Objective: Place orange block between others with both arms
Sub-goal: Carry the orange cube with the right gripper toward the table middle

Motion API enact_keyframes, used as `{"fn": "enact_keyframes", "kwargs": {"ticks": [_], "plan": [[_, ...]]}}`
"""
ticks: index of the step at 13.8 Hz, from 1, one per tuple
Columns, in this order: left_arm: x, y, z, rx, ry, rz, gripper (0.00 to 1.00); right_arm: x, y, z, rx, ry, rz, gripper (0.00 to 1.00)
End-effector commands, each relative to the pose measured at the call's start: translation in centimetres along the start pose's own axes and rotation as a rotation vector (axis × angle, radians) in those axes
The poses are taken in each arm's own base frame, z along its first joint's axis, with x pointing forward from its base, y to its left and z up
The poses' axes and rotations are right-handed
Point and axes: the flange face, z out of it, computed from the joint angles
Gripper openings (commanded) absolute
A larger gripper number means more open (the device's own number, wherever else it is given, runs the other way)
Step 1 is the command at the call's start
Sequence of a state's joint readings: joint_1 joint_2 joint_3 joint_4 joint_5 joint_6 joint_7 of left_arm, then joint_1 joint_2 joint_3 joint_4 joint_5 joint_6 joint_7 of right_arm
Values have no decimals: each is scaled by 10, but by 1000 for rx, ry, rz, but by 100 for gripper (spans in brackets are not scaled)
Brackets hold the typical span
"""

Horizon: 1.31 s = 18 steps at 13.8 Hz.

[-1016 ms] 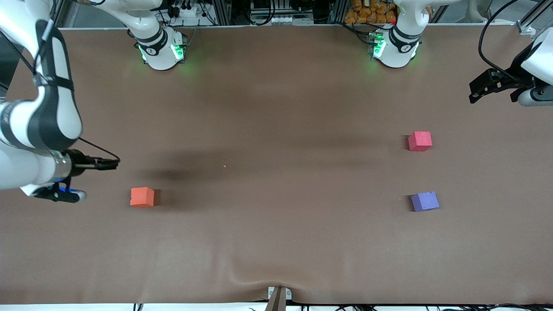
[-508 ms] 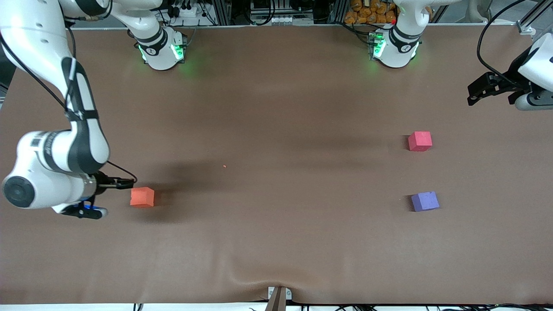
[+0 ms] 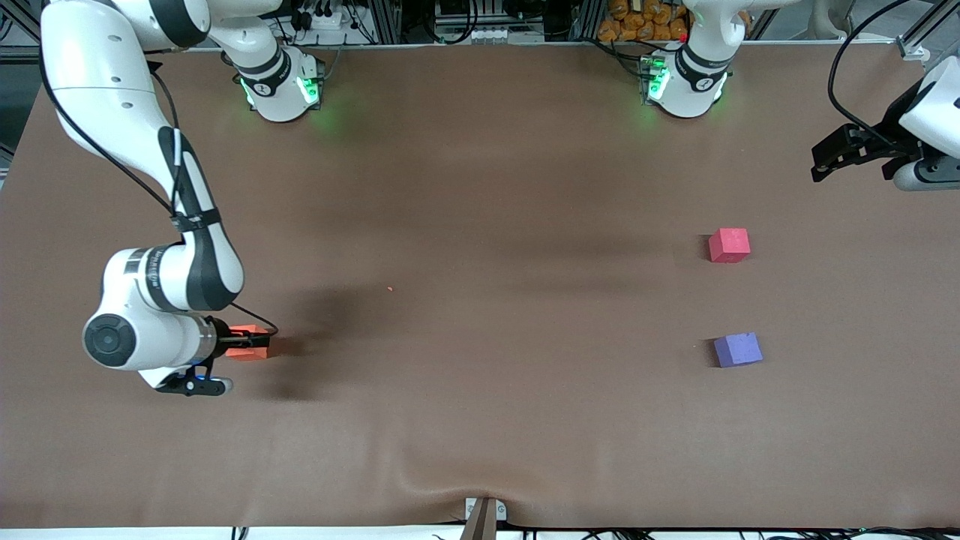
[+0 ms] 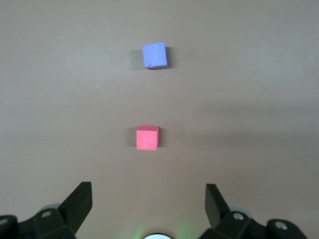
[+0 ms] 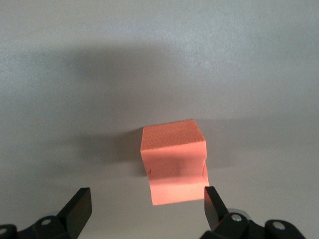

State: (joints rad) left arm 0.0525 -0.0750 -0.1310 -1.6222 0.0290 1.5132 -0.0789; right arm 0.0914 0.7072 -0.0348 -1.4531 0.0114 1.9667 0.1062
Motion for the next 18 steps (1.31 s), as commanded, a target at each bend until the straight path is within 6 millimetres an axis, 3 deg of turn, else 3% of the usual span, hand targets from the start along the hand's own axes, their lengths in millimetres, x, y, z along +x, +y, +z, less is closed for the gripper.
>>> {"fn": "enact_keyframes", "kwargs": {"ticks": [1,7,14,16,18], "plan": [[0,3,-4,13,-3,11,100,4,6,1,-25,21,-58,100],[0,5,-2,12,-9,15,100,-1,1,37,-74,35,-105,100],[1,-8,-3,20,-7,8,100,-3,2,45,-98,39,-121,100],[1,-11,-7,23,3,0,100,-3,1,45,-98,42,-113,79],[2,-21,-14,29,17,-15,100,-3,-1,45,-97,45,-105,50]]}}
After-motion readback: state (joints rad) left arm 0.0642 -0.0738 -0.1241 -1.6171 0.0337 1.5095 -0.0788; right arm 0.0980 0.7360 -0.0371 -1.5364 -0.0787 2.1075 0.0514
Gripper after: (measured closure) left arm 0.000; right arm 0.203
